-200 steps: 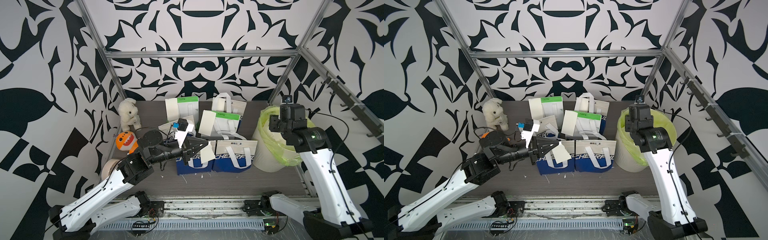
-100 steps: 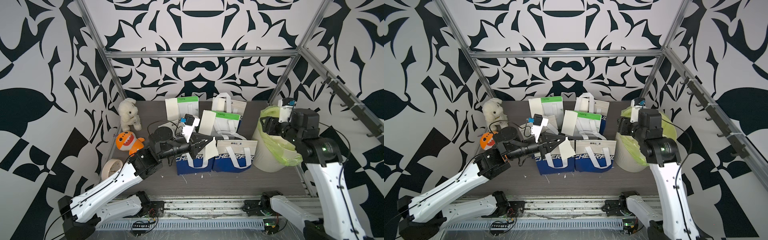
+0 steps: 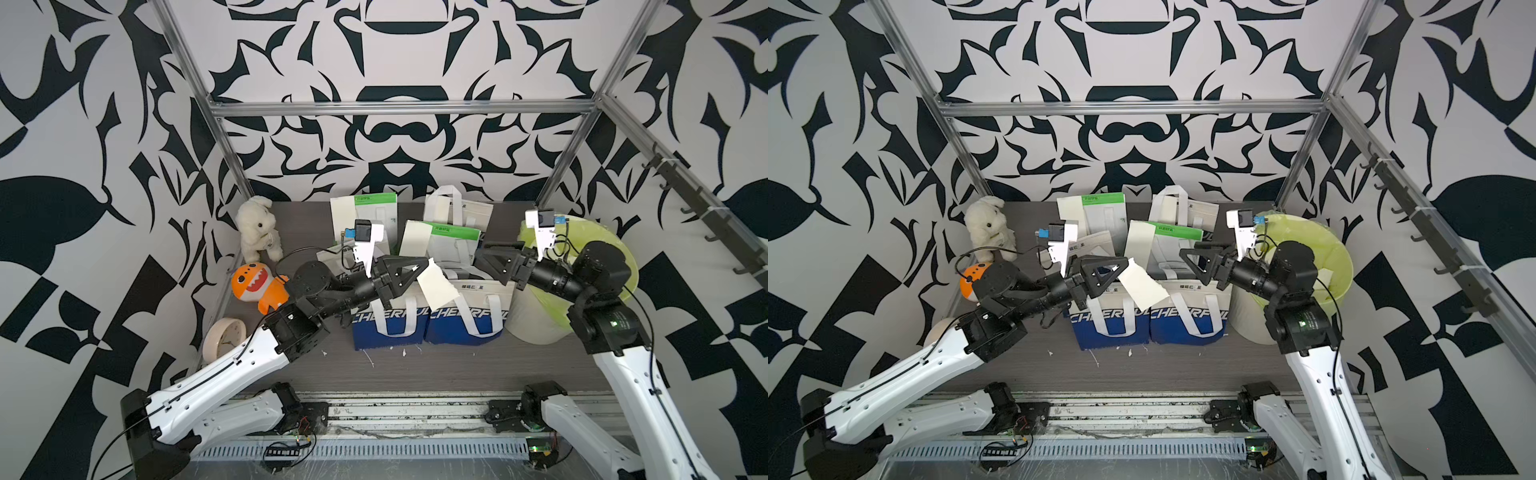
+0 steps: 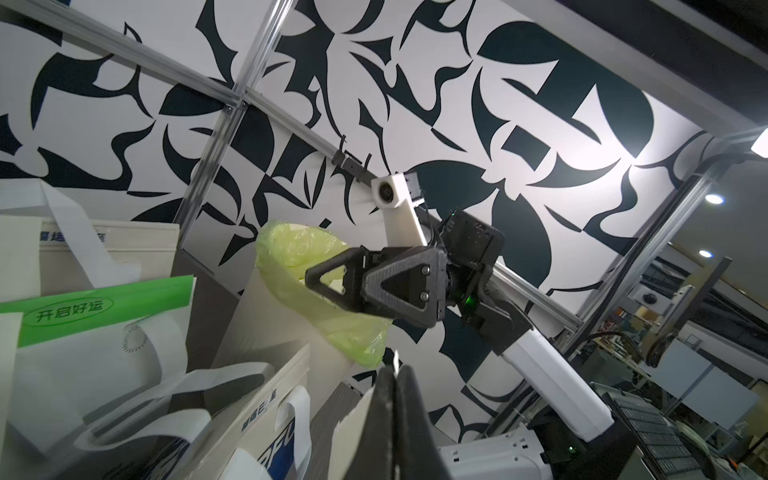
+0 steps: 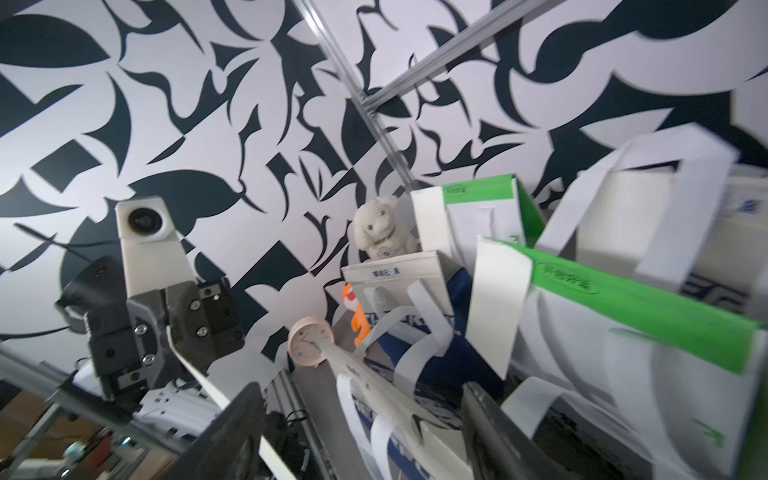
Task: Shred takeout receipts and throw away
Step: Shred the takeout receipt.
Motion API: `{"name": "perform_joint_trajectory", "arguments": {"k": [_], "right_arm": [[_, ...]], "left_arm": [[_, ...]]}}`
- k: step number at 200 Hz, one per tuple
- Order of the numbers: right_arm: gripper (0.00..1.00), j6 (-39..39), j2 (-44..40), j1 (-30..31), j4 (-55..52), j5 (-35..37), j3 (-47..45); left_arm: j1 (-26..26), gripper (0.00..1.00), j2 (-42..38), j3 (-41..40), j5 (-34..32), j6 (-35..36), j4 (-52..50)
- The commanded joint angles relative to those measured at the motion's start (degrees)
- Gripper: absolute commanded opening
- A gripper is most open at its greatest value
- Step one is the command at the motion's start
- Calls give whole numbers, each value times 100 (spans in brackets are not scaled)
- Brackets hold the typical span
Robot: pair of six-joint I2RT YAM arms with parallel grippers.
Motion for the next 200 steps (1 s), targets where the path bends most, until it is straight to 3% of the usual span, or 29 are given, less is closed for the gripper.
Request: {"name": "perform_joint_trajectory", "arguments": {"k": [1,26,68,88,109,145,150,156,162,164,166,200], "right_arm": [[75,-21,-76,772,758,-150,-9],[74,-392,91,1609,597,290,-45],[66,-351,201,2168,904,484,-259],[44,-203,156,2238,1055,559,-350],[0,-4,129,2240,1123,685,-370],[0,20,77,2240,763,1148,-238],[0,-94,80,2242,506,1262,-144],[0,-275,100,2240,144,1365,-4],[0,-519,146,2240,-274,1436,173],[0,-598,164,2240,-407,1449,218],[0,-675,181,2240,-554,1465,291],[0,-1677,448,2240,-2303,1814,994]], "left_arm": [[-15,0,-44,-97,-98,-276,722],[-21,0,-7,-133,-129,-359,977],[-15,0,-88,-148,-224,-347,969],[-14,0,-134,-189,-298,-300,923],[-20,0,-156,-220,-361,-257,813],[-21,0,-123,-177,-393,-116,362],[-21,19,-123,-120,-402,-27,140],[-21,55,-129,-40,-427,140,-265],[-21,77,-155,82,-491,352,-749],[-21,91,-167,130,-533,435,-919],[-19,98,-172,168,-589,531,-1111],[-21,99,-318,905,-1750,2444,-3954]]}}
